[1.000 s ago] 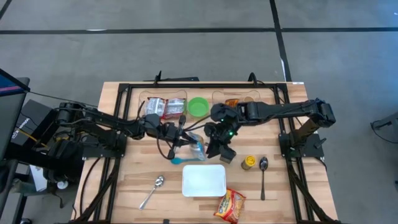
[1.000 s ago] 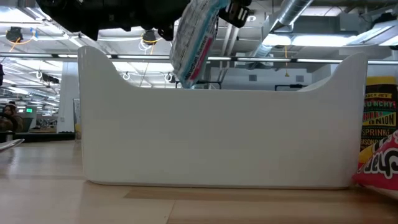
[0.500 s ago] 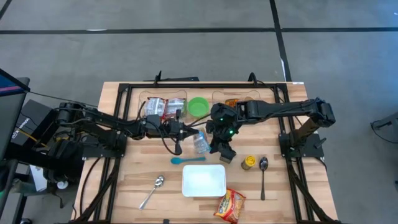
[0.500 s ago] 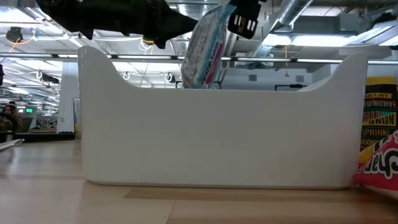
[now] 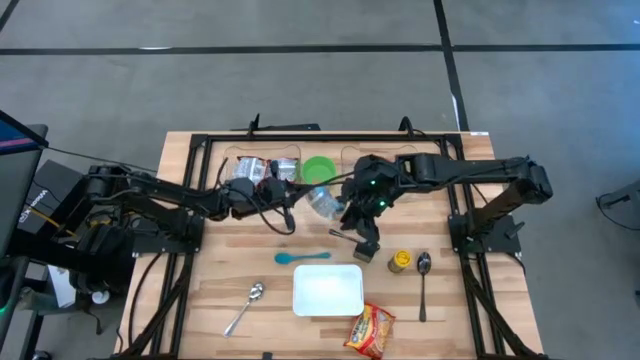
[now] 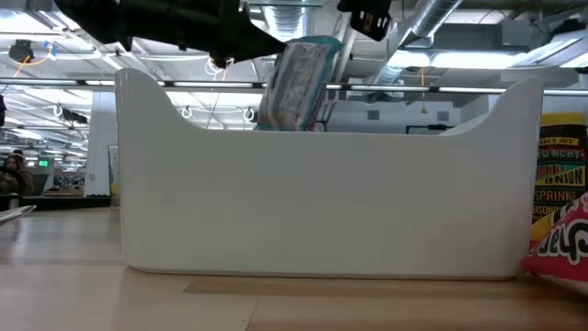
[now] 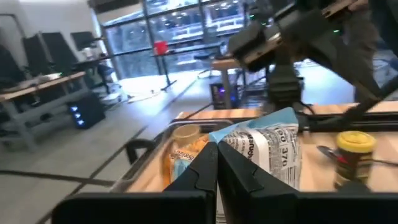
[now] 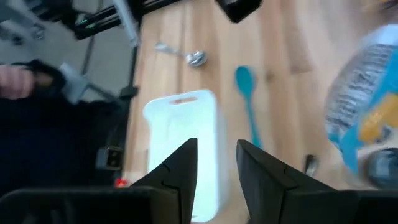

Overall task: Pick & Place Food Item
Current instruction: Put the blue noodle pack into the left transparent bin

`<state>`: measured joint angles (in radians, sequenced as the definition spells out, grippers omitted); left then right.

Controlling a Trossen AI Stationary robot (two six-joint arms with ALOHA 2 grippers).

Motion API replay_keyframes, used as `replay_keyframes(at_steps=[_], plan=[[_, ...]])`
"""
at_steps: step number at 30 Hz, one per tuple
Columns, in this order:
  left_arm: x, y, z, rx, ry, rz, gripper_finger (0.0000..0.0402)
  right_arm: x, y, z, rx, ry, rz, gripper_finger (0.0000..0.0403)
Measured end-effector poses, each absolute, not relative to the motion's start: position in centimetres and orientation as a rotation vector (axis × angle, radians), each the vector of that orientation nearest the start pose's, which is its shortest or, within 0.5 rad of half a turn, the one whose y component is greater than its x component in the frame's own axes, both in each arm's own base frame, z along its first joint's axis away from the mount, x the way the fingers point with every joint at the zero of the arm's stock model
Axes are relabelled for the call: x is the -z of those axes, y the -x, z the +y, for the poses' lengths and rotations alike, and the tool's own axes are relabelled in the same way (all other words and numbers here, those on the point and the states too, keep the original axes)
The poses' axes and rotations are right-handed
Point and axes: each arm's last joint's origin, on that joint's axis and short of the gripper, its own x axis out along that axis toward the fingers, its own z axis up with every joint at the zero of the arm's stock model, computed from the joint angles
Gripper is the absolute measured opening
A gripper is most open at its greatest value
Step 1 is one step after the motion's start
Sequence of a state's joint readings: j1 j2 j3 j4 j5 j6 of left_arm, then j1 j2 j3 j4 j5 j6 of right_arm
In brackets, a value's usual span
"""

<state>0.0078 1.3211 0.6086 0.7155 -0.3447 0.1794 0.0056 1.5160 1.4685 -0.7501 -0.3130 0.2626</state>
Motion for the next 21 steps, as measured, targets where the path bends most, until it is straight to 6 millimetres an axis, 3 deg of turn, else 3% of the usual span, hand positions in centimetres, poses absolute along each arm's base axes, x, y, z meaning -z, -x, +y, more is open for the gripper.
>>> replay_keyframes(at_steps=[13, 21], plan=[[-27.1, -24.5, 4.4, -0.512, -0.173, 0.027, 0.0000, -35.3, -31.5, 1.5, -0.113, -0.313, 0.800, 0.0107], [-27.5, -22.6, 6.4, -0.698, -0.176, 0.099, 0.0000, -35.2, -31.5, 1.6, -0.061, -0.285, 0.794, 0.0107]])
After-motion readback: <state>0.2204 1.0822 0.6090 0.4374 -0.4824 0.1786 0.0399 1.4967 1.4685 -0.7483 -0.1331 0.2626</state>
